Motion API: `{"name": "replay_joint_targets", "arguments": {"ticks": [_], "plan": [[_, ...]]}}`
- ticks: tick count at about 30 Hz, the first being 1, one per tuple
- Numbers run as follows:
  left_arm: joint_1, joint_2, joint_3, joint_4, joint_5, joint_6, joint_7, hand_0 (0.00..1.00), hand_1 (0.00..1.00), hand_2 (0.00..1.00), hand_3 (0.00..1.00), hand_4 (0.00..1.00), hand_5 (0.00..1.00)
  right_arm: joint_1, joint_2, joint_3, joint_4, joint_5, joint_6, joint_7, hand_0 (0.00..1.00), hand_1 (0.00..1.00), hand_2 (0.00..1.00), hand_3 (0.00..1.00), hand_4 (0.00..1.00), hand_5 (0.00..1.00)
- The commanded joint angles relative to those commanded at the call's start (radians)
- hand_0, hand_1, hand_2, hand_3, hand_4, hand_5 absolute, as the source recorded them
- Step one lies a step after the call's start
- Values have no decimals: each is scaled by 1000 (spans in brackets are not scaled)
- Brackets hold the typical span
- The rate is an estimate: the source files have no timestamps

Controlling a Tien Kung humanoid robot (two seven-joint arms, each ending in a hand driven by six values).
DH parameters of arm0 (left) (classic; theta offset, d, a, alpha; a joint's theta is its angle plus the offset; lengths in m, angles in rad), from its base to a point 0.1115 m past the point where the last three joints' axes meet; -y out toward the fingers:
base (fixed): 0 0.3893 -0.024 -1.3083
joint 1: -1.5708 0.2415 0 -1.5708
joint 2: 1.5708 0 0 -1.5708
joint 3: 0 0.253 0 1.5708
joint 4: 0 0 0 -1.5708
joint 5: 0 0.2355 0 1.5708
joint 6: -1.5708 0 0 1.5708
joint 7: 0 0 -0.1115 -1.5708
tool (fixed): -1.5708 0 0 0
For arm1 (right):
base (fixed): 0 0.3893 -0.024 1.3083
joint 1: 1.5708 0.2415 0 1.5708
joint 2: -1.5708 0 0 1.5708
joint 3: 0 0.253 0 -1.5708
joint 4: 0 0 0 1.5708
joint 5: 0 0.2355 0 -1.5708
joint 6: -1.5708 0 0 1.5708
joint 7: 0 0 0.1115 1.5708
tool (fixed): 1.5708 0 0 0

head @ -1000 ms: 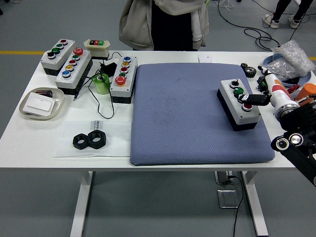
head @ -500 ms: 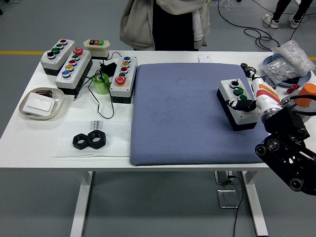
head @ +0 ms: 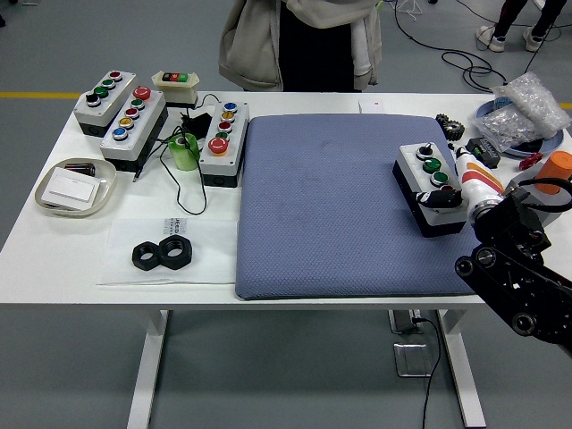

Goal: Pick up the button,place it on the desk,press the button,press the button

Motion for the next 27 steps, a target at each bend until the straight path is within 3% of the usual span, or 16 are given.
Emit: {"name": "replay_joint_targets", "arguments": {"ticks": [2, 7, 8, 13, 14, 19, 20, 25, 26, 27], "plan": [[0, 0, -1, 0, 2, 0, 0, 683, 649, 747, 788, 697, 998, 6, 2, -1, -14, 2, 6, -2, 938, 806, 865, 911, 962, 302], [2, 0, -3, -1, 8, 0, 2, 683, 649, 747, 788, 697, 998, 24, 11, -5, -63, 27, 35, -1, 938, 806, 865, 911, 962, 302], [2, 1, -3, -1, 8, 0, 3, 683, 649, 747, 788, 695, 998, 25, 12, -6, -68, 34, 37, 1, 884, 732, 763, 879, 962, 297], [4, 1, -3, -2, 11, 1, 4, 683, 649, 747, 788, 695, 998, 30, 13, -17, -96, 35, 37, 1, 884, 732, 763, 879, 962, 297], [4, 1, -4, -2, 12, 1, 4, 683, 649, 748, 788, 690, 998, 30, 13, -17, -97, 35, 37, 1, 822, 655, 675, 846, 958, 292], [4, 1, -4, -2, 13, 0, 4, 683, 649, 748, 788, 690, 998, 37, 5, -37, -107, 29, 52, 0, 822, 655, 675, 846, 958, 292], [4, 1, -3, -1, 12, 0, 4, 683, 649, 748, 788, 690, 998, 37, 4, -39, -107, 27, 51, -1, 735, 572, 604, 798, 952, 284], [1, 1, 4, -1, -1, 1, 0, 683, 649, 748, 788, 690, 998, 45, -27, -85, -87, 15, 48, 6, 735, 572, 604, 798, 952, 284], [1, 1, 6, -1, -4, 2, -1, 683, 648, 748, 788, 689, 998, 47, -37, -96, -79, 9, 46, 10, 603, 485, 533, 718, 923, 271], [0, 1, 8, -1, -6, 2, -1, 683, 648, 748, 788, 689, 998, 49, -46, -106, -73, 6, 45, 14, 603, 485, 533, 718, 923, 271]]}}
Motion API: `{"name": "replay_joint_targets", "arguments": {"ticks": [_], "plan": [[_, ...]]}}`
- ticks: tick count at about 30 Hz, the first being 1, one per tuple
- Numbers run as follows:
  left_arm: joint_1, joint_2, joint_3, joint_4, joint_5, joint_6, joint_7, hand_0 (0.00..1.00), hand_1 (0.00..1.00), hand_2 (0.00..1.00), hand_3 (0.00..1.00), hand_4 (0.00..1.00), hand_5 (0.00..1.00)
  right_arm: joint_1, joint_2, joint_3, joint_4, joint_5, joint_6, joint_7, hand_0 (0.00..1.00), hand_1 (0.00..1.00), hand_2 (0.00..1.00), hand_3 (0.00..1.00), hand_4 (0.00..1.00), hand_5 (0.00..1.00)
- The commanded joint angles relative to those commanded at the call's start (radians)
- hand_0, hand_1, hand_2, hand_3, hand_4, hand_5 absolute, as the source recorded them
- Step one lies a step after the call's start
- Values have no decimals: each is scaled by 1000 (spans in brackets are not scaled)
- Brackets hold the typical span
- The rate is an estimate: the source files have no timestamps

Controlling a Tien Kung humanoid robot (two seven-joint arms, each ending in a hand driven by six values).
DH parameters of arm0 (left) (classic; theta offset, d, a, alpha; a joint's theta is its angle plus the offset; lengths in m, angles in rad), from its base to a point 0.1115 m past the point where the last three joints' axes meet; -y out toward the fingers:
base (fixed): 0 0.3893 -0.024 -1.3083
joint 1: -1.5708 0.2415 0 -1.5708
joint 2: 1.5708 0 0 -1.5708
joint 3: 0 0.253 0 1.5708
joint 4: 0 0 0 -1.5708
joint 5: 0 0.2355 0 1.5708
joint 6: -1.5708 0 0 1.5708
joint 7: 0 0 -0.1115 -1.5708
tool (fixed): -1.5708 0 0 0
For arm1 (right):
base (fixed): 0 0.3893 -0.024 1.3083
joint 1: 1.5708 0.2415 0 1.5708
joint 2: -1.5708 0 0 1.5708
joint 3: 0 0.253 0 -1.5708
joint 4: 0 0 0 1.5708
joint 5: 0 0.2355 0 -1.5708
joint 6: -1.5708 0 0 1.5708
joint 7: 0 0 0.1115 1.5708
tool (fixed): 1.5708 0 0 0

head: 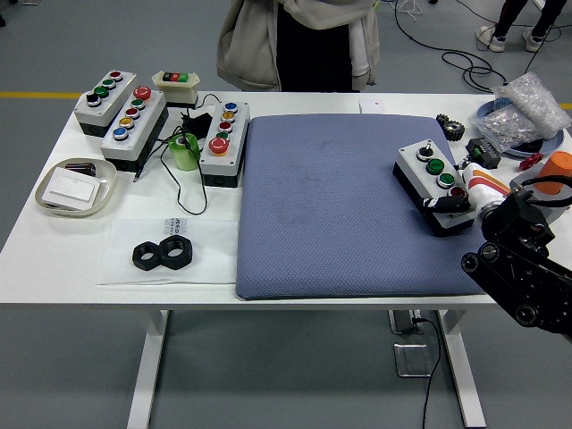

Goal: Pick up the button,place it on the desk,press the button,press the button

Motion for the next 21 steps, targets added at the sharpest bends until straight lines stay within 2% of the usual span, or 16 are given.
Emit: {"name": "replay_joint_targets", "arguments": {"ticks": [4, 5, 10, 11, 15, 17, 21], "plan": [[-1, 0, 3, 0, -6, 0, -2, 683, 648, 748, 788, 689, 998, 9, -32, -38, 22, -9, -1, 8, 603, 485, 533, 718, 923, 271], [-2, 0, 3, 0, -6, 0, -2, 683, 648, 747, 788, 686, 998, 10, -40, -47, 28, -10, -1, 10, 520, 426, 488, 653, 900, 269], [-3, 1, 6, 1, -12, 1, -3, 683, 648, 747, 788, 686, 998, 16, -90, -92, 81, 17, 7, 46, 520, 426, 488, 653, 900, 269], [-3, 1, 7, 1, -13, 1, -4, 683, 648, 748, 788, 689, 998, 18, -108, -108, 100, 43, 15, 73, 492, 415, 475, 635, 865, 240], [-5, 1, 8, 1, -15, 1, -5, 683, 648, 748, 788, 689, 998, 26, -154, -161, 151, 93, 59, 151, 492, 415, 475, 635, 865, 240], [-5, 1, 8, 1, -16, 1, -5, 683, 648, 746, 788, 685, 998, 27, -164, -175, 163, 101, 71, 171, 486, 414, 473, 631, 848, 239], [-5, 1, 9, 2, -18, 2, -6, 683, 648, 746, 788, 685, 998, 21, -203, -211, 218, 109, 96, 282, 486, 414, 473, 631, 848, 239]]}}
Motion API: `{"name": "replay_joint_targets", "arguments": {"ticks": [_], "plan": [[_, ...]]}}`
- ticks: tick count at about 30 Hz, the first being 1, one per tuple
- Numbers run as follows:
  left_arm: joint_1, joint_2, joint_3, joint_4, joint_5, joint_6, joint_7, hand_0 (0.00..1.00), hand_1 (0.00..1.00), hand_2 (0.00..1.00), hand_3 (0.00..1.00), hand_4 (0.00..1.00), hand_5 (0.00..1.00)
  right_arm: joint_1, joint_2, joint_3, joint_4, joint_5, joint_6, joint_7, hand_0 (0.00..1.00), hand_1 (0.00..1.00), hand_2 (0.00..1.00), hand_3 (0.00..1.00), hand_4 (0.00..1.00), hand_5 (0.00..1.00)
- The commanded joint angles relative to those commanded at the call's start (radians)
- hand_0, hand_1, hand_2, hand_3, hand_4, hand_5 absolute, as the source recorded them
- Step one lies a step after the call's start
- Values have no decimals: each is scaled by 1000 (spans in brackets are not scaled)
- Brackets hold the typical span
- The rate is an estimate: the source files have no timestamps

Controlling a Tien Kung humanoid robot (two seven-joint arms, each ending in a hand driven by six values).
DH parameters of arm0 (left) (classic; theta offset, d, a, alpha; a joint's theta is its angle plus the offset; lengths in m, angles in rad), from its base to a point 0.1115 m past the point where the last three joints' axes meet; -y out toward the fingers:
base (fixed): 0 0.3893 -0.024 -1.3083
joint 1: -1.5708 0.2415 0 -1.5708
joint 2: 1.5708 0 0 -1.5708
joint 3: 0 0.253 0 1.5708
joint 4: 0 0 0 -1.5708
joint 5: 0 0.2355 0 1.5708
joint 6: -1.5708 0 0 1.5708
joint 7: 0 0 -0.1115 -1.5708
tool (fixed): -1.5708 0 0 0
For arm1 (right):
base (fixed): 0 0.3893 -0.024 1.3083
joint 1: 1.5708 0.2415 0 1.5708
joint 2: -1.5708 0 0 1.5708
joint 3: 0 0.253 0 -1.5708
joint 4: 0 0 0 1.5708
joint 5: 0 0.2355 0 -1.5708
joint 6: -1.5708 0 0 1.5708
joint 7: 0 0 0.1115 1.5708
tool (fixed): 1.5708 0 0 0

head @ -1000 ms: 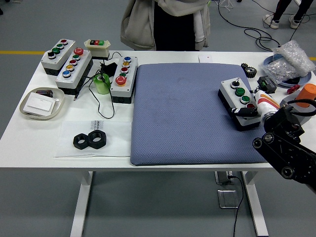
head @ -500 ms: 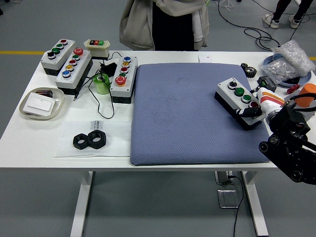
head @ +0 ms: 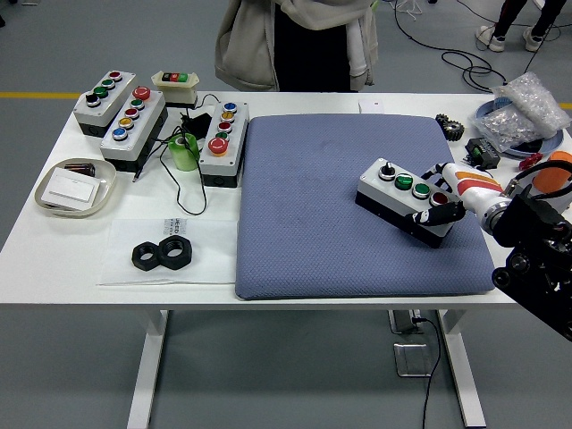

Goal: Pick up the button,place it on the desk,press the button,press the button

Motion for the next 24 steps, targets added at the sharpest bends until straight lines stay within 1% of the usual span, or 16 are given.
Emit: {"name": "replay_joint_targets", "arguments": {"ticks": [2, 3, 5, 7, 8, 9, 11, 13, 14, 17, 19, 20, 22, 24], "plan": [[0, 0, -1, 0, 1, 0, 0, 683, 648, 747, 788, 687, 998, 1, -15, -13, 17, 4, 8, 66, 483, 416, 466, 626, 846, 224], [0, 0, -1, 0, 1, 0, 0, 683, 648, 747, 788, 687, 998, 6, -25, -29, 21, 8, 2, 120, 483, 416, 466, 626, 846, 224], [0, 0, -3, 0, 3, 0, 1, 683, 648, 747, 788, 687, 998, 12, -33, -47, 17, 1, -11, 188, 483, 416, 466, 626, 846, 224], [0, -1, -4, 0, 5, -1, 1, 683, 648, 747, 788, 687, 998, 17, -40, -56, 10, 7, -12, 259, 483, 416, 466, 626, 846, 224], [0, -1, -4, 0, 5, -1, 1, 683, 648, 747, 787, 690, 998, 19, -43, -58, 8, 9, -12, 300, 457, 412, 461, 621, 846, 196], [1, -1, -4, 0, 5, 0, 1, 683, 648, 747, 787, 690, 998, 23, -47, -64, 4, 7, -14, 339, 457, 412, 461, 621, 846, 196], [0, -1, -4, 0, 4, 0, 1, 683, 648, 747, 787, 690, 998, 31, -51, -74, -4, -4, -16, 399, 457, 412, 461, 621, 846, 196], [0, -1, -4, 0, 4, 0, 1, 683, 648, 747, 787, 690, 998, 40, -51, -83, -15, -16, -14, 427, 457, 412, 461, 621, 846, 196], [0, -1, -4, 0, 4, 0, 1, 683, 647, 746, 787, 692, 998, 42, -50, -86, -18, -19, -14, 430, 462, 424, 478, 641, 850, 207], [-1, -1, -3, 0, 3, 0, 1, 683, 647, 746, 787, 692, 998, 56, -41, -100, -49, -43, 16, 428, 462, 424, 478, 641, 850, 207], [-2, -1, -2, 0, 2, 0, 1, 683, 647, 746, 787, 692, 998, 58, -38, -104, -58, -56, 26, 424, 462, 424, 478, 641, 850, 207], [-2, -1, -1, 0, 0, 0, 1, 683, 647, 745, 786, 696, 998, 58, -36, -104, -64, -68, 35, 418, 502, 476, 539, 744, 848, 192], [-2, -1, 0, 0, -1, 1, 0, 683, 647, 745, 786, 696, 998, 58, -34, -102, -70, -83, 48, 408, 502, 476, 539, 744, 848, 192], [-3, -1, 0, 0, -1, 1, 0, 683, 647, 745, 786, 696, 998, 58, -32, -99, -72, -103, 71, 395, 502, 476, 539, 744, 848, 192]]}}
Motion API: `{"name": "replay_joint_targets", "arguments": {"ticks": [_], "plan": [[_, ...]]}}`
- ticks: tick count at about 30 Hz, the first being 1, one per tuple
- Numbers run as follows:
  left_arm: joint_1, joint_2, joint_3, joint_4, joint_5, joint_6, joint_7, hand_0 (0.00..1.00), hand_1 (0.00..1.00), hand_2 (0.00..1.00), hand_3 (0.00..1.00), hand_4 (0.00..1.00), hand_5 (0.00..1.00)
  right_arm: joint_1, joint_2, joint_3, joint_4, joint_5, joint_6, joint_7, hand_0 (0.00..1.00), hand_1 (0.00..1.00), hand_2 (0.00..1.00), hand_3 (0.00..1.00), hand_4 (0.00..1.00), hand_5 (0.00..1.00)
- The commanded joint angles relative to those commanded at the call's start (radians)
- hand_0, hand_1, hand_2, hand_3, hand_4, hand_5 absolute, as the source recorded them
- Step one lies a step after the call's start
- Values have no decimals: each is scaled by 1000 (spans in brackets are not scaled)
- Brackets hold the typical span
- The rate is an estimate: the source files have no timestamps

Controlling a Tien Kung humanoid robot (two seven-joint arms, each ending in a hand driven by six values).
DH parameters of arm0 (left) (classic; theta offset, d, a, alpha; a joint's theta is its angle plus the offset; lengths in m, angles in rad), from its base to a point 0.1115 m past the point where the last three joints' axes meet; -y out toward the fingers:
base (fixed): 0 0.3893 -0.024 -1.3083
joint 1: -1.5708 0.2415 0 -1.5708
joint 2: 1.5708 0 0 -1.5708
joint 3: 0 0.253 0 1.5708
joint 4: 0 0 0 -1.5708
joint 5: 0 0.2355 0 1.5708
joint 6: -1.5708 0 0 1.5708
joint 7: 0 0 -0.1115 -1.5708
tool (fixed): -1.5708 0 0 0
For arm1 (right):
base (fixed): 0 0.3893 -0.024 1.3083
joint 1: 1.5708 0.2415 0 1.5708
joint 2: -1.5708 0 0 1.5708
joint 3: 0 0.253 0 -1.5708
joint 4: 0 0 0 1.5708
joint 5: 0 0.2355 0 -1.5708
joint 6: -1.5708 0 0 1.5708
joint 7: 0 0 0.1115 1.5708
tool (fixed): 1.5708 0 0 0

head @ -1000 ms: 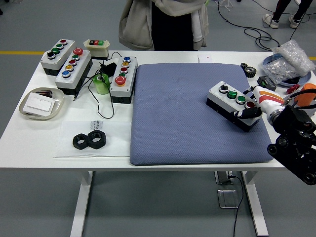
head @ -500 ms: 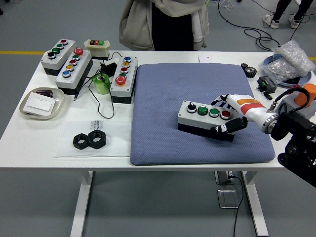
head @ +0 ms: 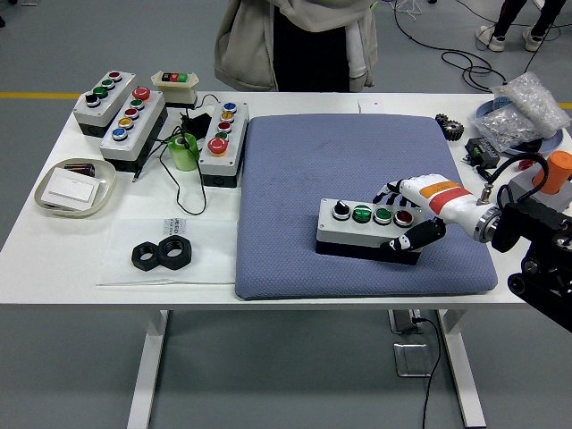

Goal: Pick up the button,place it on the desk,press the button,press the button

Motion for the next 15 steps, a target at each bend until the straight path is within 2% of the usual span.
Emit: {"name": "replay_joint_targets", "arguments": {"ticks": [1, 2, 7, 8, 13, 14, 15], "plan": [[0, 0, 0, 0, 0, 0, 0, 683, 647, 745, 786, 696, 998, -1, -1, 2, 1, -4, 5, -3, 502, 476, 539, 744, 848, 192], [0, 0, 0, 0, 1, 0, 0, 683, 647, 745, 786, 700, 998, -3, -2, 5, 4, -9, 10, -6, 580, 558, 662, 925, 947, 207], [1, 0, -4, 0, 6, -1, 2, 683, 647, 745, 786, 700, 998, -13, -10, 28, 19, -20, 48, -23, 580, 558, 662, 925, 947, 207], [2, 0, -5, 0, 7, -1, 3, 682, 647, 744, 786, 703, 998, -16, -13, 33, 24, -20, 47, -21, 694, 623, 765, 998, 989, 217], [5, -1, -10, 0, 13, -2, 5, 682, 647, 744, 786, 703, 998, -31, -23, 61, 51, -24, 53, -24, 694, 623, 765, 998, 989, 217], [5, -1, -10, -1, 13, -2, 5, 682, 647, 744, 786, 703, 998, -32, -24, 65, 55, -25, 53, -24, 837, 710, 873, 998, 998, 215], [6, -1, -10, 0, 13, -2, 5, 682, 647, 744, 786, 703, 998, -36, -28, 73, 64, -21, 53, -25, 837, 710, 873, 998, 998, 215]]}}
